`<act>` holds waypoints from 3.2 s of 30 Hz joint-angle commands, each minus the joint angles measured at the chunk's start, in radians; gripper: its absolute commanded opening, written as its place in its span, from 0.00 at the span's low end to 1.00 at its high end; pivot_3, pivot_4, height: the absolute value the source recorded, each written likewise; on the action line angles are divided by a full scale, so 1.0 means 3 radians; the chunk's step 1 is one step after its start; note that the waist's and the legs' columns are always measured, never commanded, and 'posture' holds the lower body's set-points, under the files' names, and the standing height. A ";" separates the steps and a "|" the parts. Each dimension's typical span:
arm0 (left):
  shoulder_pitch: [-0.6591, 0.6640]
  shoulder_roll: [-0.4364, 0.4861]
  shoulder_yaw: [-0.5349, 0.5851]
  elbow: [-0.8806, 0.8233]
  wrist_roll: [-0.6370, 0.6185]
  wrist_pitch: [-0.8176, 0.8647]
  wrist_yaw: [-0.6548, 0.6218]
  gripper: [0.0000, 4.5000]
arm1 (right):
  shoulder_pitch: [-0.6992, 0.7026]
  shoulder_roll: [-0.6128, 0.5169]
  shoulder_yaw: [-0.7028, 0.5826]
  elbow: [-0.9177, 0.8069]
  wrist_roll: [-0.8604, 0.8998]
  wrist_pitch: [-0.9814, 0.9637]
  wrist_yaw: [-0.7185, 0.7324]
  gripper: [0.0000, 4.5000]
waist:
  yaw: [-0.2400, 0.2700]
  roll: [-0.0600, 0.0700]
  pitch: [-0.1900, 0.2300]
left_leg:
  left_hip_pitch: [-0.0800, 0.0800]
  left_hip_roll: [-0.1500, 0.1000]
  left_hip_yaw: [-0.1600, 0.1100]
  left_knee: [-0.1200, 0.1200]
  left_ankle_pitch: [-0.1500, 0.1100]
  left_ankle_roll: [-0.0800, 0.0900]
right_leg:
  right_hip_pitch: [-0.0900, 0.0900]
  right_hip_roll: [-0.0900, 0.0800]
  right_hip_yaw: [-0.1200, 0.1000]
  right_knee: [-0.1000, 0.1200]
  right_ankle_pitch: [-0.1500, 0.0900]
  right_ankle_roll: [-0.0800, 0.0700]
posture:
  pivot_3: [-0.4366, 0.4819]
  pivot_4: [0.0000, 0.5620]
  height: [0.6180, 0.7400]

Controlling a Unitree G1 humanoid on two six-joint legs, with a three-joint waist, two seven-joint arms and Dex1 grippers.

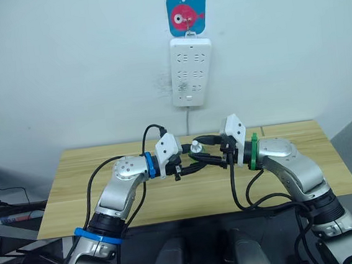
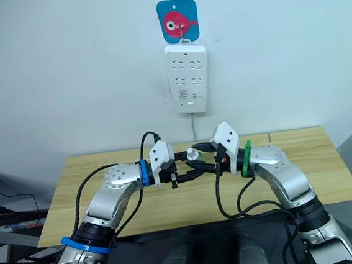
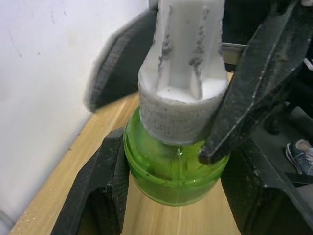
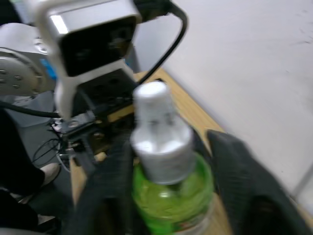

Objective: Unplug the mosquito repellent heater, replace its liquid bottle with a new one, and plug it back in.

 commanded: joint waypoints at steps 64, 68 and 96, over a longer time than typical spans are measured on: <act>0.0254 0.0454 0.0150 -0.0763 -0.0349 0.0476 -0.0280 0.50 | -0.0413 0.0102 0.0196 -0.0127 0.0320 0.0273 0.0699 0.23 | 0.0158 -0.0005 -0.0033 | 0.0003 0.0017 -0.0015 -0.0006 0.0012 -0.0018 | 0.0000 0.0040 0.0025 0.0000 -0.0001 -0.0004 | 0.55 0.27 1.00; 0.0264 0.0566 0.0093 -0.0855 -0.0405 0.0518 -0.0503 0.50 | -0.0994 -0.0079 0.0424 0.0689 0.0286 -0.0119 0.1777 0.23 | 0.0151 -0.0006 -0.0033 | 0.0005 0.0023 -0.0014 -0.0003 0.0009 -0.0012 | 0.0003 0.0045 0.0022 -0.0002 -0.0002 -0.0006 | 0.55 0.25 1.00; 0.0061 0.0577 0.0300 -0.0418 -0.0440 0.0465 -0.0457 0.50 | -0.0435 0.0339 0.0156 0.0048 -0.0076 -0.0192 0.0258 0.99 | 0.0117 -0.0008 -0.0036 | 0.0004 0.0029 -0.0011 -0.0005 0.0015 -0.0029 | 0.0000 0.0047 0.0027 -0.0002 0.0007 -0.0027 | 0.48 0.24 1.00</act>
